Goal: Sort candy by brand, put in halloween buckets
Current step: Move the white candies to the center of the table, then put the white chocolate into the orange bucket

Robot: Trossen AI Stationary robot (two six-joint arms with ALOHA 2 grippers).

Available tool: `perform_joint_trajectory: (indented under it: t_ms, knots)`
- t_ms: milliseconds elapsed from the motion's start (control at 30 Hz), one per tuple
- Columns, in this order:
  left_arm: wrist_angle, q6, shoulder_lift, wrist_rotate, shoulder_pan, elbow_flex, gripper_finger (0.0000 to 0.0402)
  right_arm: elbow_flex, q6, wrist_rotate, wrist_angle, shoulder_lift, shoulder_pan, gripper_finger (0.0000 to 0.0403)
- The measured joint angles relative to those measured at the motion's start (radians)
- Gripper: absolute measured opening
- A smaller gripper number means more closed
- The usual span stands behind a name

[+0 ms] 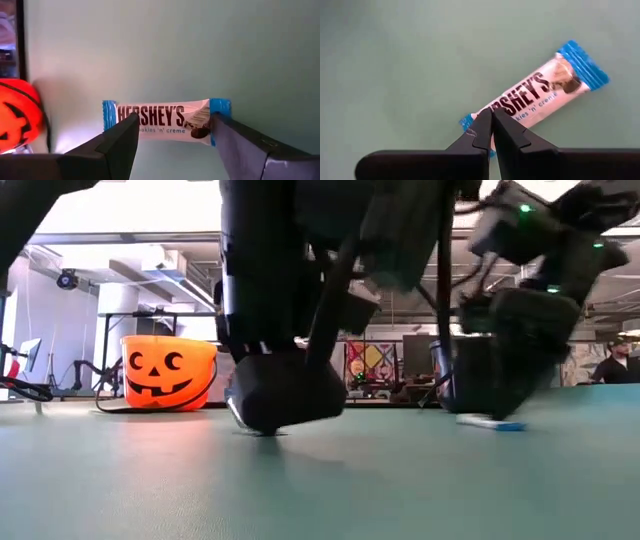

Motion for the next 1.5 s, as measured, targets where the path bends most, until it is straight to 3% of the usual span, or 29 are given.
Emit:
perform_joint_trajectory:
  t_ms: [100,200,367,500,600,800,933,1033,1333,1500]
  knots:
    - [0.151,0.017,-0.056,-0.018,-0.004,-0.041,0.0233,0.044,-0.084,-0.045,0.081,0.019,0.023,0.0009]
    - [0.383,0.082,-0.109,-0.007,-0.005,-0.074,0.0233,0.093,-0.129,-0.019,0.088,-0.033,0.064,0.0009]
    - [0.749,0.274,-0.12,0.035,-0.005,-0.106,0.0233,0.092,-0.117,0.072,-0.04,-0.164,0.161,0.0009]
    - [0.929,0.448,-0.116,0.031,0.004,-0.127,0.0233,0.064,-0.037,0.137,-0.174,-0.239,0.258,0.0009]
    - [0.911,0.6,-0.111,0.074,0.035,-0.12,0.0233,0.051,0.016,0.165,-0.22,-0.272,0.343,0.0009]
    - [0.813,1.038,-0.118,0.309,0.148,-0.013,0.0233,0.046,0.12,0.173,-0.233,-0.288,0.479,0.0009]
    - [0.825,1.261,-0.118,0.42,0.233,0.009,0.0233,0.045,0.197,0.177,-0.236,-0.269,0.554,0.0009]
    - [0.873,1.398,-0.119,0.528,0.277,-0.013,0.0233,0.044,0.24,0.251,-0.236,-0.248,0.611,0.0009]
    - [0.924,1.456,-0.12,0.791,0.396,-0.081,0.0233,0.044,0.373,0.456,-0.234,-0.229,0.672,0.0009]
    - [1.117,1.526,-0.114,0.942,0.414,-0.19,0.0233,0.044,0.4,0.538,-0.233,-0.229,0.652,0.0009]
